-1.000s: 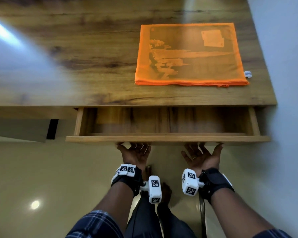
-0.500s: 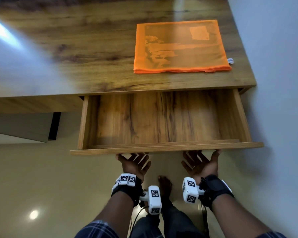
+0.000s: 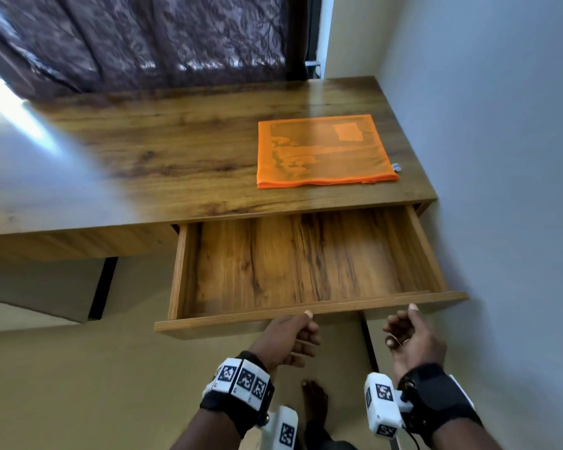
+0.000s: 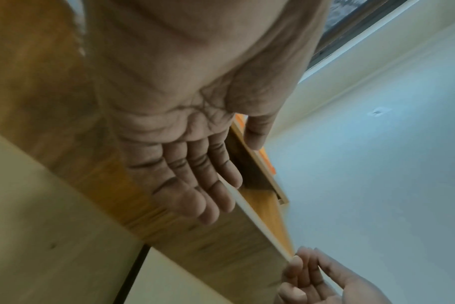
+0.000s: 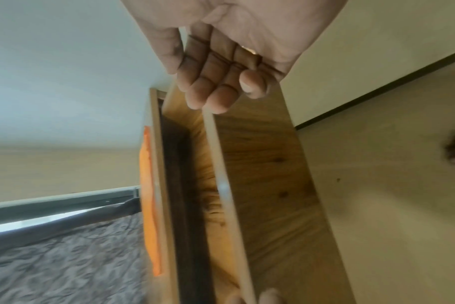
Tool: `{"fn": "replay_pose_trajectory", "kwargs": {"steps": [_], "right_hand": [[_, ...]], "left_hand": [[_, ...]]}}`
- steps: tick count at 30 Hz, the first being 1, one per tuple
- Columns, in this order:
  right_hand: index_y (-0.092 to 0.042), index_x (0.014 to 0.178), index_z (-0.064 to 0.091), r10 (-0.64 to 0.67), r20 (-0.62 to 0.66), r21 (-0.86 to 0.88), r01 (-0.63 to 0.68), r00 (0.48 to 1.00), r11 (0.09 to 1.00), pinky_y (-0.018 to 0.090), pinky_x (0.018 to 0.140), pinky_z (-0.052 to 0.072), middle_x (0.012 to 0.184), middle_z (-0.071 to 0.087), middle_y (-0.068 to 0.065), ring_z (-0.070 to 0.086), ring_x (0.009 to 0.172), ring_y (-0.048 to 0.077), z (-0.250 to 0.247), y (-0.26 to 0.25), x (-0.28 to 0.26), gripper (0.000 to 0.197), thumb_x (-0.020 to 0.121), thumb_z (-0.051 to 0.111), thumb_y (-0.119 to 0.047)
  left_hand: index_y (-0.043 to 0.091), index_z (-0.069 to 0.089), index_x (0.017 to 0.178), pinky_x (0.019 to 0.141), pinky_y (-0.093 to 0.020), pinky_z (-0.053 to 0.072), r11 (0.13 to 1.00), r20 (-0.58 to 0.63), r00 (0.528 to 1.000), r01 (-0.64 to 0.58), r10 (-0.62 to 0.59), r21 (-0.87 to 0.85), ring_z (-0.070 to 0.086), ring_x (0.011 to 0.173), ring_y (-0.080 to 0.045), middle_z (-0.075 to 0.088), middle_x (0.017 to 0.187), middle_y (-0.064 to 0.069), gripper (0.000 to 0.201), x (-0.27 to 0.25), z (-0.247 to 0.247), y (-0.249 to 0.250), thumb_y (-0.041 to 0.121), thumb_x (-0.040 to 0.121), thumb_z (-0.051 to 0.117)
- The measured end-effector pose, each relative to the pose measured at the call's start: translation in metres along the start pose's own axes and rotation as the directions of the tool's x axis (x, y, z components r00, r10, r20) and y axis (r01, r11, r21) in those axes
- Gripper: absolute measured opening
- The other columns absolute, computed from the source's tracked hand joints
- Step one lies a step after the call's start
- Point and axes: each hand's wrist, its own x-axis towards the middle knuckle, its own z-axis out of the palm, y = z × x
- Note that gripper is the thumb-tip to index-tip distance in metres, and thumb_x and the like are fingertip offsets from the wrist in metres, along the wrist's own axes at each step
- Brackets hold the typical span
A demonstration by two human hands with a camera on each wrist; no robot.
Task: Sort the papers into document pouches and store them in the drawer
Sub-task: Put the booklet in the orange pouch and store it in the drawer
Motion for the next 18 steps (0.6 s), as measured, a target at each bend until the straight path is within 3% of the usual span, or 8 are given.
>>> {"fn": "replay_pose_trajectory", "kwargs": {"steps": [3,7,11,14,16,18], "right_hand": [[-0.010,0.080,0.062,-0.043,0.063,0.029,0.041,0.997,0.999,0.026,0.044,0.038,0.064,0.064,0.007,0.058,0.053,0.019,0.014,-0.020,-0.005,0.023,0.095,0.060,-0.028],[-0.011,0.086,0.065,-0.119,0.133,0.022,0.117,0.984,0.993,0.031,0.054,0.044,0.073,0.067,0.008,0.061,0.062,0.021,0.047,-0.049,-0.007,0.022,0.094,0.061,-0.032],[-0.012,0.090,0.067,-0.163,0.157,0.013,0.163,0.974,0.987,0.031,0.057,0.047,0.079,0.070,0.008,0.063,0.063,0.020,0.088,-0.076,0.009,0.023,0.093,0.061,-0.033],[-0.015,0.092,0.067,-0.164,0.162,-0.004,0.166,0.973,0.986,0.030,0.055,0.046,0.087,0.071,0.006,0.064,0.065,0.019,0.120,-0.090,0.041,0.015,0.093,0.059,-0.028],[-0.017,0.092,0.066,-0.153,0.140,-0.043,0.160,0.978,0.986,0.030,0.055,0.048,0.090,0.069,0.005,0.065,0.069,0.019,0.142,-0.098,0.069,0.008,0.092,0.060,-0.024],[-0.019,0.091,0.065,-0.152,0.102,-0.090,0.162,0.983,0.983,0.032,0.057,0.050,0.089,0.067,0.004,0.065,0.074,0.018,0.160,-0.107,0.094,0.003,0.090,0.063,-0.021]], "left_hand": [[0.012,0.063,0.104,0.062,-0.026,0.046,0.995,0.005,0.995,-0.104,0.104,-0.010,0.061,0.075,-0.016,0.069,0.090,-0.004,0.034,-0.006,0.004,0.030,0.040,0.104,0.045],[0.008,0.063,0.109,0.061,-0.026,0.048,0.981,-0.077,0.979,-0.181,0.187,0.073,0.060,0.077,-0.019,0.067,0.093,-0.006,0.038,-0.001,-0.002,0.063,0.043,0.101,0.050],[0.018,0.065,0.098,0.057,-0.028,0.043,0.938,-0.169,0.946,-0.226,0.275,0.264,0.054,0.066,-0.013,0.064,0.082,0.001,0.036,0.020,-0.020,0.098,0.053,0.093,0.057],[0.018,0.064,0.089,0.057,-0.033,0.047,0.910,-0.282,0.897,-0.236,0.339,0.342,0.058,0.064,-0.018,0.067,0.078,0.000,0.043,0.035,-0.035,0.134,0.060,0.087,0.059],[0.017,0.065,0.089,0.067,-0.042,0.056,0.861,-0.349,0.850,-0.209,0.394,0.463,0.067,0.072,-0.026,0.072,0.083,-0.003,0.053,0.046,-0.044,0.159,0.068,0.080,0.055],[0.018,0.064,0.086,0.076,-0.046,0.057,0.817,-0.379,0.825,-0.162,0.420,0.554,0.068,0.080,-0.030,0.070,0.083,-0.004,0.055,0.057,-0.051,0.181,0.071,0.077,0.052]]}}
